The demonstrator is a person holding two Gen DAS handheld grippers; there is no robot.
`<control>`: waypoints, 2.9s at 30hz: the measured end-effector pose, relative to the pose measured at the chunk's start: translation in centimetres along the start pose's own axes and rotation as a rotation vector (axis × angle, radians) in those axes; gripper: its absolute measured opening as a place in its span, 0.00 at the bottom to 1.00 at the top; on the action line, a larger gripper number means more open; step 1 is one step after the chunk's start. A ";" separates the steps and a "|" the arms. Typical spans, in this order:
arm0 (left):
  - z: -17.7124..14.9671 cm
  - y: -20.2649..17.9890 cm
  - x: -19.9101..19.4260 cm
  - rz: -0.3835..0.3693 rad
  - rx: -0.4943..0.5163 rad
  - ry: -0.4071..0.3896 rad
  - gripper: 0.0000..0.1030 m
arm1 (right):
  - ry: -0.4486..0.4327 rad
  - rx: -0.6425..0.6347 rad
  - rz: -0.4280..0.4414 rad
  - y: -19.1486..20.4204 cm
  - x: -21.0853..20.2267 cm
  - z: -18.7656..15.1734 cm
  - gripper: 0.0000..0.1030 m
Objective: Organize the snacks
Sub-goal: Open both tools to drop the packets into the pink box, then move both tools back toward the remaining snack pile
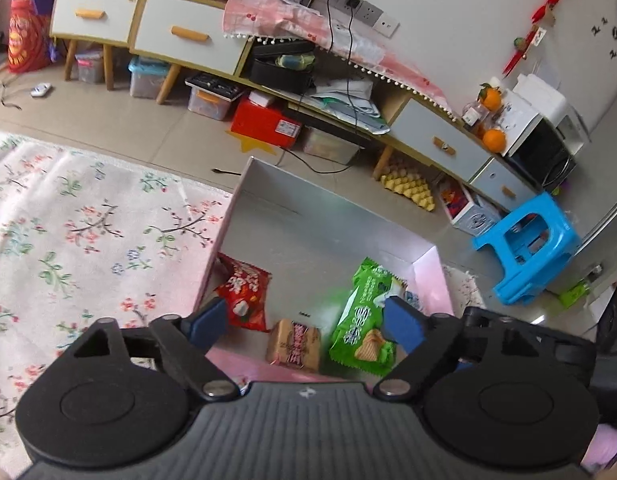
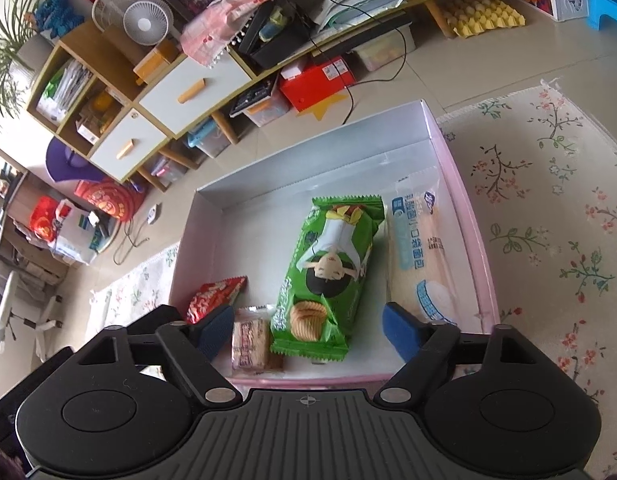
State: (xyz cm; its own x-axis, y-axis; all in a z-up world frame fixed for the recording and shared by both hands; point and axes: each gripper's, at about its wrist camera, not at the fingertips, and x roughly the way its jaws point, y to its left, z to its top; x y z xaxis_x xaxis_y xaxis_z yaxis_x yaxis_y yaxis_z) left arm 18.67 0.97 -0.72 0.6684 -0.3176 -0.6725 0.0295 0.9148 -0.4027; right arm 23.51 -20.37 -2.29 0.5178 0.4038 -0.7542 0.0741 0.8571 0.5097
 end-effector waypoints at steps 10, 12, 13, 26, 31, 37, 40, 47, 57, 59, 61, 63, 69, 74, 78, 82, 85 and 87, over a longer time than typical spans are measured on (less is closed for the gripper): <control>-1.3 -1.1 -2.8 0.130 0.109 0.027 0.93 | 0.021 -0.032 -0.076 0.4 -2.2 -0.9 0.86; -1.4 -0.7 -3.4 0.146 0.100 0.033 0.95 | 0.028 -0.039 -0.083 0.6 -2.7 -1.4 0.86; -1.4 -0.5 -3.8 0.150 0.093 0.036 0.95 | 0.030 -0.042 -0.082 0.7 -3.0 -1.7 0.86; -2.4 0.8 -7.5 0.216 0.057 0.073 0.98 | 0.043 -0.075 -0.094 2.2 -6.7 -4.8 0.86; -3.2 1.4 -8.8 0.235 0.071 0.071 0.98 | 0.048 -0.112 -0.097 3.0 -8.1 -6.3 0.86; -4.4 2.8 -10.1 0.237 0.086 0.093 0.99 | 0.047 -0.154 -0.081 3.3 -9.4 -8.2 0.86; -5.2 3.4 -10.4 0.236 0.082 0.095 1.00 | 0.045 -0.174 -0.083 3.0 -9.6 -9.0 0.87; -6.9 4.5 -10.6 0.234 0.161 0.118 1.00 | 0.057 -0.188 -0.104 1.3 -8.8 -10.4 0.87; -7.0 6.8 -9.9 0.295 0.203 0.151 1.00 | 0.063 -0.291 -0.186 0.4 -8.9 -11.2 0.87; -7.0 7.0 -9.6 0.279 0.176 0.162 1.00 | 0.063 -0.295 -0.192 0.1 -9.0 -11.3 0.87; -7.0 7.1 -9.2 0.252 0.150 0.171 1.00 | 0.067 -0.288 -0.194 -0.3 -8.7 -11.2 0.87; -7.0 6.8 -8.7 0.233 0.138 0.179 1.00 | 0.072 -0.282 -0.201 -0.6 -8.2 -11.1 0.87; -7.7 4.9 -7.4 0.182 0.193 0.160 0.99 | 0.103 -0.261 -0.192 -1.0 -7.1 -10.9 0.87; -8.4 3.6 -6.2 0.128 0.221 0.157 0.96 | 0.174 -0.284 -0.110 -0.1 -7.4 -11.8 0.87; -8.9 3.0 -5.2 0.102 0.232 0.159 0.91 | 0.160 -0.517 -0.066 1.9 -8.6 -12.7 0.87; -9.4 2.5 -4.4 0.087 0.233 0.165 0.87 | 0.193 -0.711 -0.027 2.7 -9.0 -13.4 0.87; -9.6 2.3 -4.1 0.087 0.234 0.162 0.86 | 0.245 -0.797 -0.035 2.9 -8.5 -14.3 0.87; -9.7 2.1 -4.0 0.088 0.237 0.159 0.85 | 0.269 -0.854 -0.060 3.1 -7.9 -15.1 0.87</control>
State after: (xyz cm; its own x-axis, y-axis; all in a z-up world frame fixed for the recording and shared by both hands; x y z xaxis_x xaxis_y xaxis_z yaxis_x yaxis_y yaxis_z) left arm 8.89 1.73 -4.86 0.5522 -0.2522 -0.7947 0.1613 0.9675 -0.1949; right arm 6.74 -16.07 -0.98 0.3086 0.3197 -0.8959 -0.6200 0.7819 0.0654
